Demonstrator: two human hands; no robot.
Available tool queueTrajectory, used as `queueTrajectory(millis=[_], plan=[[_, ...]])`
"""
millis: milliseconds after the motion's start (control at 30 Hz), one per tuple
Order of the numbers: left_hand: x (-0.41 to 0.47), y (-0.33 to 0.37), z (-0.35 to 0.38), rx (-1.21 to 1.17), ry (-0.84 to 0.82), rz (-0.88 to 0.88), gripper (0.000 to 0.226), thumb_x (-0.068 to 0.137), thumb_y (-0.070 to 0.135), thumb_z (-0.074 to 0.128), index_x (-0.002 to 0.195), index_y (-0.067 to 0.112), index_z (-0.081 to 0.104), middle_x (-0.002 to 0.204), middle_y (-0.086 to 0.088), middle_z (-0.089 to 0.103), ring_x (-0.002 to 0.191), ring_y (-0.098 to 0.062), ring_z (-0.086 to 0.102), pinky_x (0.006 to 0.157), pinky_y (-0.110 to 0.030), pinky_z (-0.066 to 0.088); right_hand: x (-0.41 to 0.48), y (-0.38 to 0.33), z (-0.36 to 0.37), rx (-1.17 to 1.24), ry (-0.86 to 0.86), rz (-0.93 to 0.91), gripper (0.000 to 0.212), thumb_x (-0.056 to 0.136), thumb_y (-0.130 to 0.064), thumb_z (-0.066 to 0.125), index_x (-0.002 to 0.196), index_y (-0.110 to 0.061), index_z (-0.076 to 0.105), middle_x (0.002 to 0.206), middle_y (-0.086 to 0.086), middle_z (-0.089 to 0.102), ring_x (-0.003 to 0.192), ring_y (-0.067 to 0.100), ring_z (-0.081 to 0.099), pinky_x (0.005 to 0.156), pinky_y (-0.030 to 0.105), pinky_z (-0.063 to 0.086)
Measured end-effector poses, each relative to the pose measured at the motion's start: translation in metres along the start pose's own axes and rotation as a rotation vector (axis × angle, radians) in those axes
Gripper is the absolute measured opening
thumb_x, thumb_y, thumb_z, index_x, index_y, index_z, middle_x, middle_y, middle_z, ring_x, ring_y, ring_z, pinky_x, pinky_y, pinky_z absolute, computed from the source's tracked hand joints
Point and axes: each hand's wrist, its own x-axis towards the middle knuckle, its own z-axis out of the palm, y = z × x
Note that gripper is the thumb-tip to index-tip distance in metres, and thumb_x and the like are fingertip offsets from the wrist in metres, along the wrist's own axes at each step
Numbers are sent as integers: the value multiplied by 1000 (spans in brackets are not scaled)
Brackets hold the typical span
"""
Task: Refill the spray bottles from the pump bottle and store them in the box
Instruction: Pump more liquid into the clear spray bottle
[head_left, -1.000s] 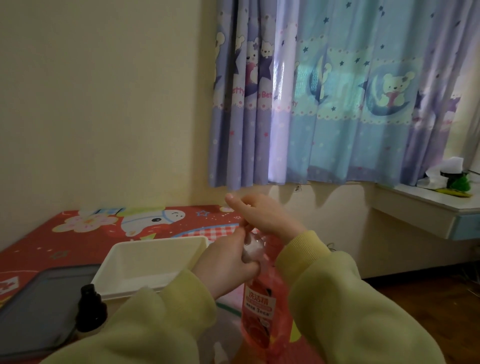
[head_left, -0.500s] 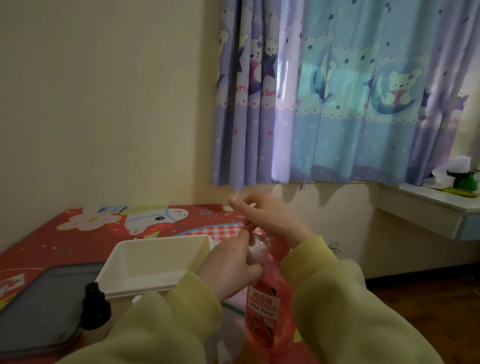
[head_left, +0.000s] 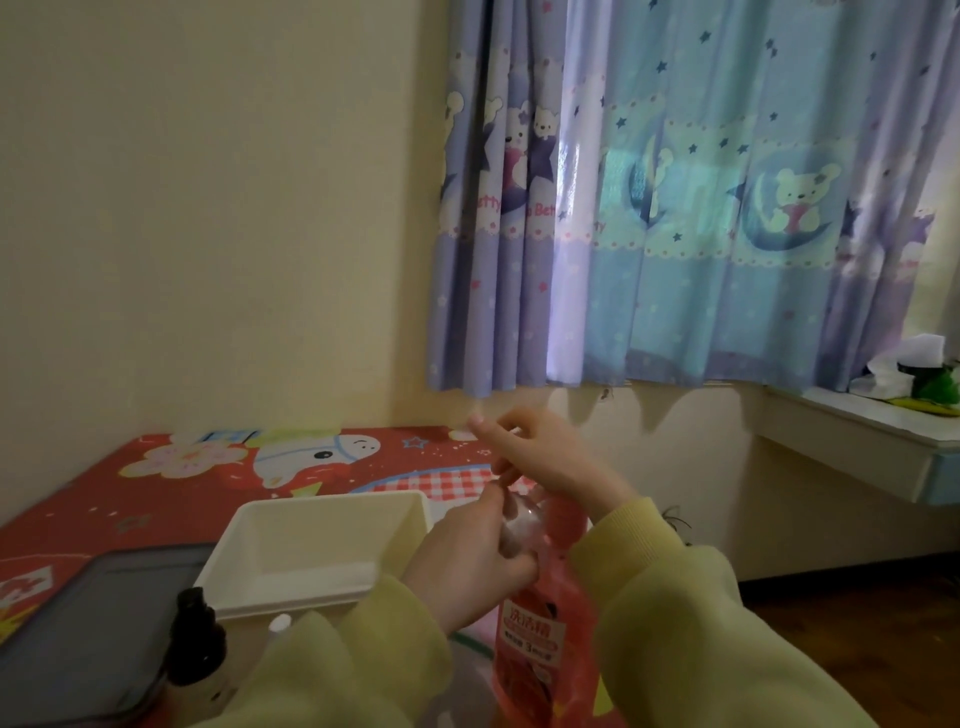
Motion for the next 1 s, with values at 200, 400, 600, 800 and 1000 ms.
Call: queueTrajectory(millis=[200,400,600,800,1000], plan=[[2,9,-15,38,-32,-3,28,75,25,63,94,21,43,72,8,54,72,-14,55,63,-26,40,3,-12,-3,-91,-75,27,39,86,-54,53,79,-17,60,66,-2,62,65,15,63,59,22,50],[2,10,-15,63,11,24,29,75,23,65,91,20,40,73,9,50,76,-18,54,65,-28,39,5,-8,0,-23,36,-15,53,84,-56,55,88,-4,68,65,4,66,69,22,69,72,35,57],[0,3,-4,-14,-4,-33,29,75,23,65,93,17,42,71,7,51,72,-17,53,64,-28,38,5,4,9,-76,131,11,57,77,-64,55,79,-8,64,67,8,69,67,25,69,72,46,58],[2,15,-20,67,-37,-4,31,76,20,65,96,17,42,69,10,51,66,-15,54,63,-30,45,5,-12,-2,-125,-29,26,41,86,-50,57,75,-12,62,61,-2,59,60,14,59,58,23,48],[-1,13,-17,102,-21,11,32,75,22,64,99,19,42,83,2,58,83,-20,59,74,-35,49,3,-7,2,-104,27,-16,54,82,-59,54,90,-8,68,65,-1,64,67,18,67,71,32,56]])
